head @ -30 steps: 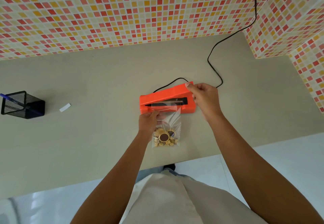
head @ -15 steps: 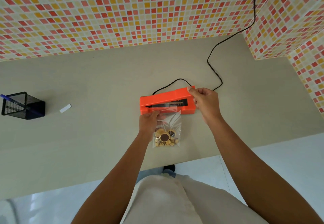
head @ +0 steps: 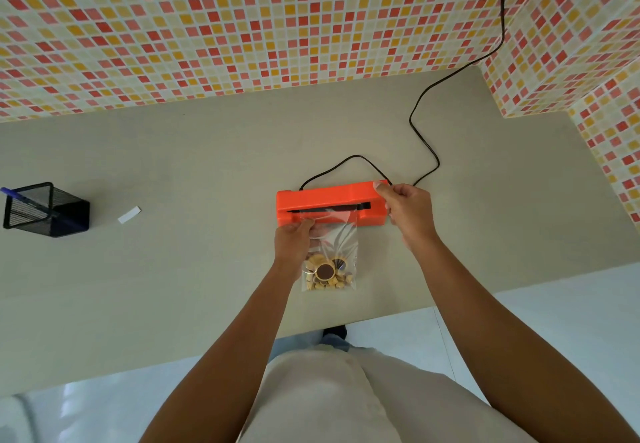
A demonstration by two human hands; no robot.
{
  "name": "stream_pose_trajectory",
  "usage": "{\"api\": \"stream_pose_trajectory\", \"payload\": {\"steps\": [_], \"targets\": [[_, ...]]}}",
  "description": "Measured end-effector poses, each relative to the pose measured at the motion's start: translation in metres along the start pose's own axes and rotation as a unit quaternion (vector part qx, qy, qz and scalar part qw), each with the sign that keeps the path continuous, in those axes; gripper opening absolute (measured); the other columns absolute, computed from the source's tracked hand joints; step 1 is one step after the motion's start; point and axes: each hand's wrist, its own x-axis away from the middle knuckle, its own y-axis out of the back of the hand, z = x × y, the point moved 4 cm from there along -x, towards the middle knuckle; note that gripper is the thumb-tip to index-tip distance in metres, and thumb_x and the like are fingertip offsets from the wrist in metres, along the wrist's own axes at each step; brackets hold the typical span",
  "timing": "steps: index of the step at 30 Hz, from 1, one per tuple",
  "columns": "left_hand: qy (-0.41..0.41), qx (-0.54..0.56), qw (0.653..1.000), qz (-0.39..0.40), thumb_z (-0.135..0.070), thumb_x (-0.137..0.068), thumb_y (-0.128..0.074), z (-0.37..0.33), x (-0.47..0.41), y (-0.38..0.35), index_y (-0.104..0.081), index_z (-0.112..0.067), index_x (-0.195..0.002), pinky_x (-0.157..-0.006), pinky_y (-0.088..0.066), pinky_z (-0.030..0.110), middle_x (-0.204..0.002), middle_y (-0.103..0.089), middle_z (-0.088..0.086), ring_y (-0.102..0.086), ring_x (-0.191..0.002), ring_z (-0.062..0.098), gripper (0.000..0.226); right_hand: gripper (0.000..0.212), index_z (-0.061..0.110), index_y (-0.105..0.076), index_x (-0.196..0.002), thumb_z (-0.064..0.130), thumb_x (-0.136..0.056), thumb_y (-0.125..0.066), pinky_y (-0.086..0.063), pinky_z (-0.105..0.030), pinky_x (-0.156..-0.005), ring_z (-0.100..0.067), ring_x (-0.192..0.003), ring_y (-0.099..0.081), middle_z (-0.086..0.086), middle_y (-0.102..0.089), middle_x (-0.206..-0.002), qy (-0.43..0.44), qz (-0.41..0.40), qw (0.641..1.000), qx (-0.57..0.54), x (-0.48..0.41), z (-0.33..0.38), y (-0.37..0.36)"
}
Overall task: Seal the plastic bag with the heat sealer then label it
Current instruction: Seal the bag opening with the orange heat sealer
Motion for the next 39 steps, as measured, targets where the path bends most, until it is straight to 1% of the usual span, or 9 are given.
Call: {"api": "stream_pose_trajectory", "payload": {"steps": [5,15,18,20,24,27,32,36,39], "targets": [[0.004,0.000,1.000,0.005,-0.021,-0.092,-0.059,0.001,-0.003,0.000,-0.071,-0.001,-0.096,-0.047,-0.052,0.027,-0.091,-0.076,0.016,-0.074,-0.077,0.036,0.023,0.034,0.020,-0.063,-0.059,0.046,-0.076,-0.078,-0.039,-0.030,-0.058,-0.011,-0.051,-0.049,0.004,-0.058,-0.054,-0.017,-0.006,1.000,0.013,-0.004,-0.012,0.001],[0.010,-0.002,1.000,0.007,-0.021,-0.092,-0.060,0.000,-0.002,-0.001,-0.071,-0.001,-0.096,-0.057,-0.055,0.035,-0.089,-0.076,0.017,-0.074,-0.077,0.037,0.023,0.033,0.018,-0.066,-0.065,0.047,-0.076,-0.079,-0.039,-0.028,-0.056,-0.010,-0.052,-0.051,0.004,-0.059,-0.057,-0.034,-0.001,0.999,0.023,-0.011,-0.022,0.000],[0.010,0.003,1.000,0.009,-0.021,-0.092,-0.059,0.000,-0.002,-0.001,-0.072,-0.003,-0.094,-0.063,-0.058,0.041,-0.089,-0.076,0.016,-0.074,-0.078,0.038,0.022,0.033,0.018,-0.067,-0.067,0.047,-0.076,-0.079,-0.039,-0.027,-0.055,-0.010,-0.051,-0.050,0.003,-0.059,-0.057,-0.036,0.000,0.999,0.022,-0.012,-0.025,0.000],[0.011,0.007,1.000,0.009,-0.020,-0.093,-0.059,0.000,-0.001,-0.001,-0.072,-0.004,-0.091,-0.065,-0.058,0.042,-0.089,-0.076,0.016,-0.074,-0.076,0.037,0.021,0.033,0.017,-0.067,-0.066,0.046,-0.076,-0.080,-0.038,-0.028,-0.054,-0.010,-0.050,-0.049,0.003,-0.058,-0.056,-0.039,0.000,0.999,0.019,-0.012,-0.026,-0.001],[0.010,0.009,1.000,0.008,-0.019,-0.094,-0.058,-0.002,0.002,-0.001,-0.071,-0.002,-0.095,-0.051,-0.055,0.029,-0.088,-0.076,0.015,-0.072,-0.061,0.025,0.022,0.036,0.012,-0.064,-0.067,0.041,-0.079,-0.080,-0.033,-0.025,-0.044,-0.012,-0.048,-0.043,-0.001,-0.053,-0.058,-0.051,0.008,0.999,-0.002,-0.011,-0.029,0.000],[0.012,0.013,1.000,0.008,-0.019,-0.094,-0.057,-0.002,0.003,0.000,-0.071,0.000,-0.098,-0.047,-0.052,0.026,-0.090,-0.076,0.016,-0.072,-0.061,0.024,0.023,0.035,0.012,-0.064,-0.068,0.040,-0.079,-0.081,-0.030,-0.022,-0.042,-0.012,-0.048,-0.040,-0.001,-0.050,-0.058,-0.062,0.011,0.998,-0.014,-0.010,-0.031,-0.001],[0.011,0.022,1.000,0.013,-0.019,-0.095,-0.056,-0.005,0.007,-0.002,-0.069,-0.002,-0.096,-0.047,-0.053,0.025,-0.088,-0.075,0.014,-0.072,-0.058,0.020,0.021,0.034,0.008,-0.063,-0.073,0.036,-0.082,-0.080,-0.027,-0.021,-0.041,-0.012,-0.046,-0.036,-0.002,-0.048,-0.059,-0.074,0.018,0.997,-0.031,-0.008,-0.031,-0.001],[0.013,0.025,0.999,0.015,-0.019,-0.096,-0.055,-0.006,0.008,-0.003,-0.069,-0.001,-0.097,-0.047,-0.053,0.024,-0.087,-0.075,0.013,-0.071,-0.054,0.017,0.022,0.034,0.005,-0.065,-0.076,0.035,-0.082,-0.080,-0.028,-0.021,-0.041,-0.010,-0.040,-0.032,0.006,-0.043,-0.049,-0.069,0.000,0.997,-0.023,-0.007,-0.029,-0.001],[0.012,0.026,0.999,0.016,-0.018,-0.096,-0.055,-0.006,0.009,-0.002,-0.068,-0.001,-0.098,-0.047,-0.053,0.024,-0.085,-0.074,0.012,-0.070,-0.052,0.016,0.022,0.033,0.008,-0.064,-0.070,0.034,-0.083,-0.080,-0.028,-0.021,-0.039,-0.006,-0.036,-0.032,0.009,-0.042,-0.046,-0.061,-0.005,0.998,-0.018,-0.005,-0.028,-0.002]]}}
